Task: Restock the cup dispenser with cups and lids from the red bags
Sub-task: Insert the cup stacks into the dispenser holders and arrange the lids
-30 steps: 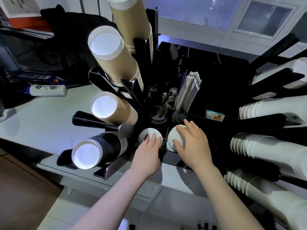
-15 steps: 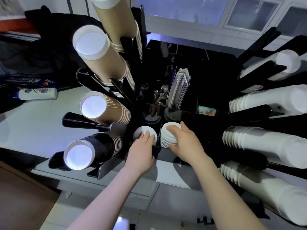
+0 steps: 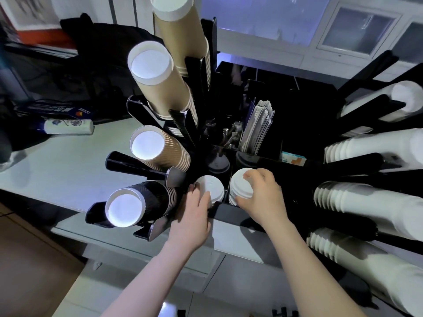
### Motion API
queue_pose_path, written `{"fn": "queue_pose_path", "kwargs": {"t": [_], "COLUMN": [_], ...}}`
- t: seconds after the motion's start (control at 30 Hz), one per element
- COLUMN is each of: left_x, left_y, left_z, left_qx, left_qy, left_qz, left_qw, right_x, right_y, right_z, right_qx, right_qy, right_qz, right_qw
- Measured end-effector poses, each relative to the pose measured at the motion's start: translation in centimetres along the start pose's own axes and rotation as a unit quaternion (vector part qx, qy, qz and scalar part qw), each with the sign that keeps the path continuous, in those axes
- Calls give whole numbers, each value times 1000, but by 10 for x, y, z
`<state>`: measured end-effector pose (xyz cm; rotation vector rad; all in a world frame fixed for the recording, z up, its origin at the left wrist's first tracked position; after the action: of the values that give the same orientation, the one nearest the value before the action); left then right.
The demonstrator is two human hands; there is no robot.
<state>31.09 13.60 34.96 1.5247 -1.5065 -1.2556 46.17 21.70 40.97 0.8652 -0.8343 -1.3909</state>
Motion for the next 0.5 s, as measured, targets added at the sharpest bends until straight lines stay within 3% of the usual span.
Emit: {"fn": "queue_pose_path", "kwargs": {"t": [0.3, 0.5], "left_x": [0, 2], "left_y": [-7, -11], "left_z": [6, 5], "left_qx": [-1, -25], "left_qy": [8, 0], "left_qz": [1, 23], "left_qw": [1000, 999], "right_x": [15, 23], "right_y": [33, 35], "right_z": [-4, 16], "right_qx": [-122, -162], "right_qy": [15, 58], "right_qz": [-82, -76], "right_qw": [989, 982]}}
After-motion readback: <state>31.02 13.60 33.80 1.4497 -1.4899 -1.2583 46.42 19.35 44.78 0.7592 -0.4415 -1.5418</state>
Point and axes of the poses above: each hand's wrist, its own x-axis away from the middle knuckle, its own y-axis out of the back of the hand, z = x × y, the point moved 10 cm from there along -x, towards the middle knuckle, and after that the axes turned 15 degrees about -y, right-handed, at the moved point
